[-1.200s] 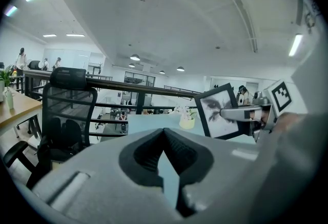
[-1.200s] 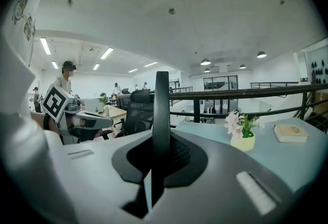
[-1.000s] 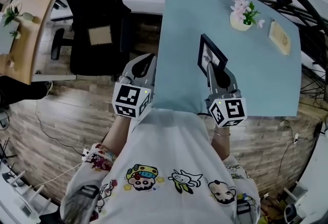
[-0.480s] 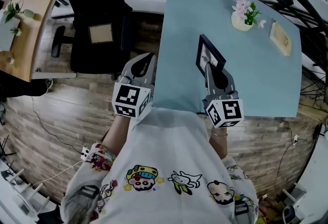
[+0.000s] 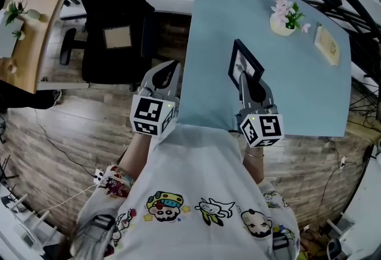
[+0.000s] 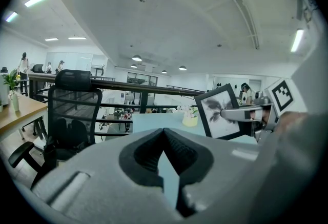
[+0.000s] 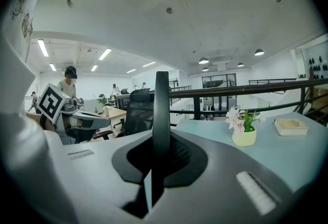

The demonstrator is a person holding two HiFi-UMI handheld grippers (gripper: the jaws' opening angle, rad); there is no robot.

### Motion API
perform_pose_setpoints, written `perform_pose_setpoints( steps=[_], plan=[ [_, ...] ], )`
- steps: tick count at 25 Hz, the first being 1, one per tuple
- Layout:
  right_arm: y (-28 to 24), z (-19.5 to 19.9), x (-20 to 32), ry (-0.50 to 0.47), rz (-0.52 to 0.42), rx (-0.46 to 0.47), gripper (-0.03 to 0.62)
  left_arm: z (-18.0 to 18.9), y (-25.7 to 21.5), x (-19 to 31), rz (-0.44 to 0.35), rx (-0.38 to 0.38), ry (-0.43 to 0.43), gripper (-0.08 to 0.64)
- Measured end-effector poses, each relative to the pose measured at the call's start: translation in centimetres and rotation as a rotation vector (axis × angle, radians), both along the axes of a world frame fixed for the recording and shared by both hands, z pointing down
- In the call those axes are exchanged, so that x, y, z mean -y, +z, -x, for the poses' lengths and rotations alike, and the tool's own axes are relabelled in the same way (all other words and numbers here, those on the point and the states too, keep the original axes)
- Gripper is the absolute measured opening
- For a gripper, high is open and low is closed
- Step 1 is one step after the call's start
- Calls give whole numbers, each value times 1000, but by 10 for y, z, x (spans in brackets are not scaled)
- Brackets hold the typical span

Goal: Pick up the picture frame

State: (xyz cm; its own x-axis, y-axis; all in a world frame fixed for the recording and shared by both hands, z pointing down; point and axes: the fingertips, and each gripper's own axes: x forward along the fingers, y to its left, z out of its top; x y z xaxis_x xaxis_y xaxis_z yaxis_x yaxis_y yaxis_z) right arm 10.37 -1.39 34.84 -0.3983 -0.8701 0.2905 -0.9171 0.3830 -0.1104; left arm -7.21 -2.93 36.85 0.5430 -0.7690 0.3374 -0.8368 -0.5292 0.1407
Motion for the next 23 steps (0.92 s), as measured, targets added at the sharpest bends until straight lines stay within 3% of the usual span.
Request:
perform_pose_setpoints(
  steps=[23],
  plan=[
    [7, -6, 6, 4, 26, 20, 21, 2, 4, 6, 15, 2, -12, -2]
  ],
)
